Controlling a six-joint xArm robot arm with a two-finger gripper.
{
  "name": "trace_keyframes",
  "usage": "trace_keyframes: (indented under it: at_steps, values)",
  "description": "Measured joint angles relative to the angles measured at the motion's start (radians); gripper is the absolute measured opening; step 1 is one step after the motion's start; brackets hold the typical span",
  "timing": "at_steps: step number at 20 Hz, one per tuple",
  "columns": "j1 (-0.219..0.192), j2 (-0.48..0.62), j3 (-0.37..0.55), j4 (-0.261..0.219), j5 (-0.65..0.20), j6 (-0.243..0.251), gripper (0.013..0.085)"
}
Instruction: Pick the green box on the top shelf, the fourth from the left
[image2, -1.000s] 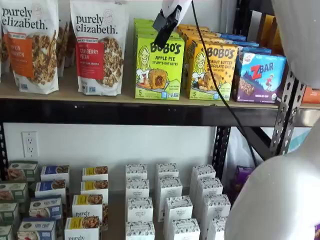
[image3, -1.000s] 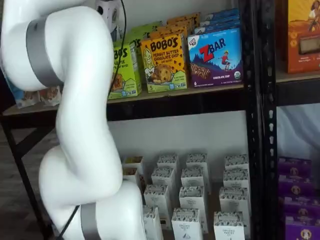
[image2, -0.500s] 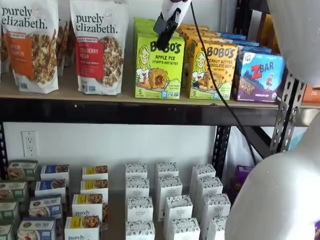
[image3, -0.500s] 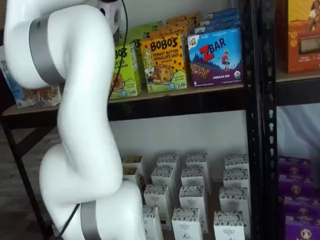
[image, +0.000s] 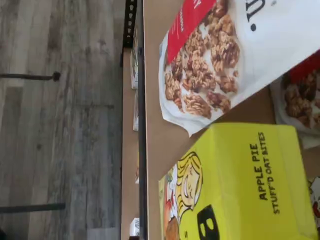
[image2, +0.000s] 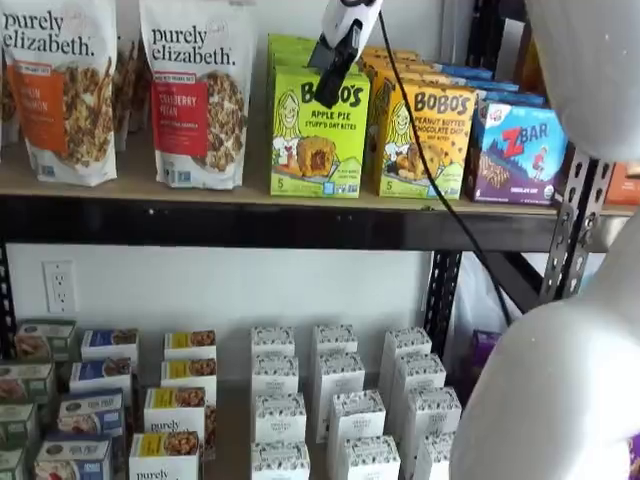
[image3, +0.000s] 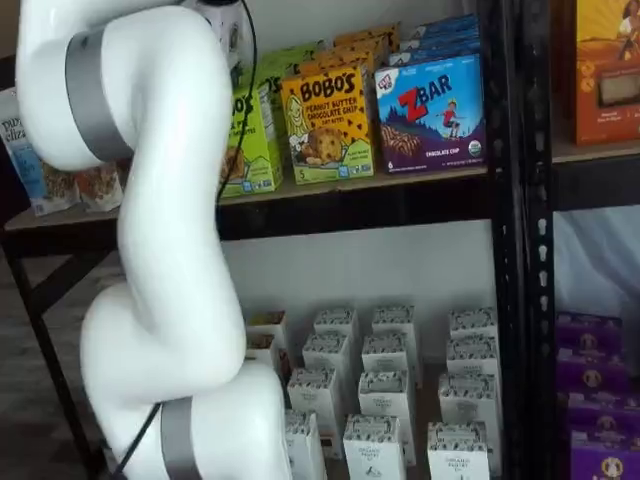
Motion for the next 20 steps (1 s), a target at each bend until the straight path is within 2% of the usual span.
trace_keyframes:
  at_steps: [4,10,20]
  values:
    - [0.007,-0.007,0.019,-0.012,-0.030,0.003,0.0850]
    - [0.016,0.003,0.022,-0.036,-0.028,0.007,0.0850]
    - [0.014,0.018,0.008,-0.038,-0.023,0.004,0.0850]
